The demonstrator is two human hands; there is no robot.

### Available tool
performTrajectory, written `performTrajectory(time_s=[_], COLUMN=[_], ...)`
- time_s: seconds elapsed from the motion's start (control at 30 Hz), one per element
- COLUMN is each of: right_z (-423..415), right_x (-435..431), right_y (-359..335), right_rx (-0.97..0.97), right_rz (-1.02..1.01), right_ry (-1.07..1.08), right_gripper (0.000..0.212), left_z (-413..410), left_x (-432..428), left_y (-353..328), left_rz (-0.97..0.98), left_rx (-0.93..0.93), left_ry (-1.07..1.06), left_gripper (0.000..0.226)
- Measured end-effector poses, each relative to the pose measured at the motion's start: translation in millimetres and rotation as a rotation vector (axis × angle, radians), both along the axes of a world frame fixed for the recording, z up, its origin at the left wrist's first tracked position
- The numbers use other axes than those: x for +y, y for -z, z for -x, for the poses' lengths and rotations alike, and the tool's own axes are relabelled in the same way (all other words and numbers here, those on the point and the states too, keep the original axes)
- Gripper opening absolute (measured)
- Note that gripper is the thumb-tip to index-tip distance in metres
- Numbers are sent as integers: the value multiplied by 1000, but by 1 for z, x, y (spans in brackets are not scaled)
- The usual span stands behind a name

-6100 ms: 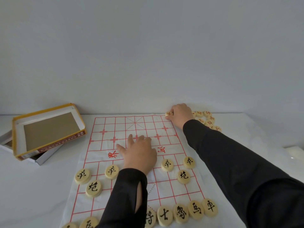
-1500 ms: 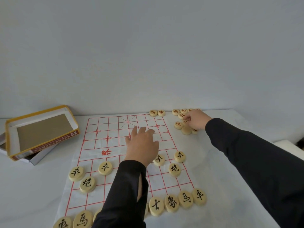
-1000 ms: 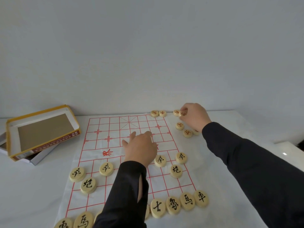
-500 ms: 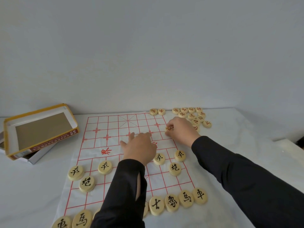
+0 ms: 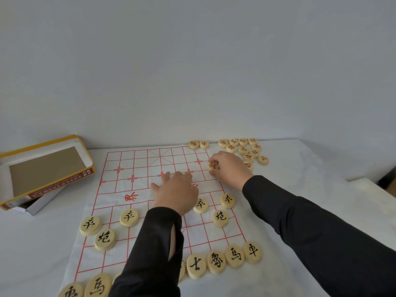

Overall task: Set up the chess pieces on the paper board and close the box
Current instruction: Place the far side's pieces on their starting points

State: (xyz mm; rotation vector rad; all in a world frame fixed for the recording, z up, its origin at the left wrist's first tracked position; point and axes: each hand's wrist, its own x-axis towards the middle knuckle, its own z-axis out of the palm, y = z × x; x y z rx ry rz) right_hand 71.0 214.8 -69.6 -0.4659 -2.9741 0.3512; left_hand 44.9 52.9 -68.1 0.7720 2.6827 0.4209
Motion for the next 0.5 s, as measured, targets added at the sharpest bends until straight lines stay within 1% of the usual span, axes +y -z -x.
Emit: performTrajectory(time_s=[0.1,0.17,0.23,0.3,0.4,0.43,0.5], right_z=[-2,-4,-6,-10,-22,-28,-36], right_x=[0,1,4,10,24,29,43], right_y=[0,1,3,5,12,16,24], right_rx=[17,55,169,350,607,648,637], right_rz=[-15,16,95,157,211,226,247], right_ry=[-11,-13,0,34,185,259,396], right_gripper=[41,44,43,37,31,32,36], left_z=[0,-1,-1,-2,-4,-4,-5], left_x=[1,2,4,4,3,3,5], left_y=[1,2,2,2,0,0,0], left_rz=[9,17,13,-9,-49,-60,-80], left_rx=[9,19,24,26,36,39,38], left_ry=[3,9,9,4,7,10,18], left_gripper=[48,48,48,49,48,48,47])
